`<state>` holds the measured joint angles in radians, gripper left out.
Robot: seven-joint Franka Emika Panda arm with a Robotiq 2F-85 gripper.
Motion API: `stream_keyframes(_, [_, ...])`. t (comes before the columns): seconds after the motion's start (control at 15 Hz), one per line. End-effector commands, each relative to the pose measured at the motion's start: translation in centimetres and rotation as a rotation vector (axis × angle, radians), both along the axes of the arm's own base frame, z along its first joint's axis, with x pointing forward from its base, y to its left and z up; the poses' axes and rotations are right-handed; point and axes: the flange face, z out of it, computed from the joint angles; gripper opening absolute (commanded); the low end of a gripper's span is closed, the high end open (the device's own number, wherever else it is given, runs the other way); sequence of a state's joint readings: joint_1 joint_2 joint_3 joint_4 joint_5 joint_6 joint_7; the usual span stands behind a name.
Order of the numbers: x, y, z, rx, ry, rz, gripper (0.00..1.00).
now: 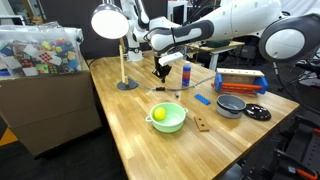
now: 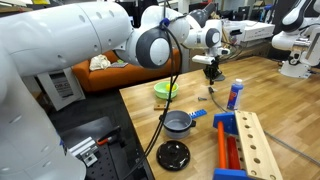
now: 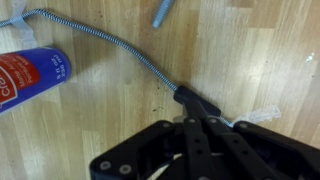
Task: Turn off the desk lamp
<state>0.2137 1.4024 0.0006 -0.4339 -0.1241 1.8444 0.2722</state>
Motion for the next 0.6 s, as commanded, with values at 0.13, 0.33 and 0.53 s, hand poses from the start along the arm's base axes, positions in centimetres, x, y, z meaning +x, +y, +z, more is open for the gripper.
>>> stream_keyframes(0.13, [0.1,-0.2,0.2,0.001,-0.008,-0.003,0.0])
stream_keyframes(0.33, [-0.1,0.1,0.0,-0.011,-0.011,0.027,0.0])
stream_keyframes(0.53, [-0.2,1.3,-0.7,-0.024,-0.011,0.062,0.0])
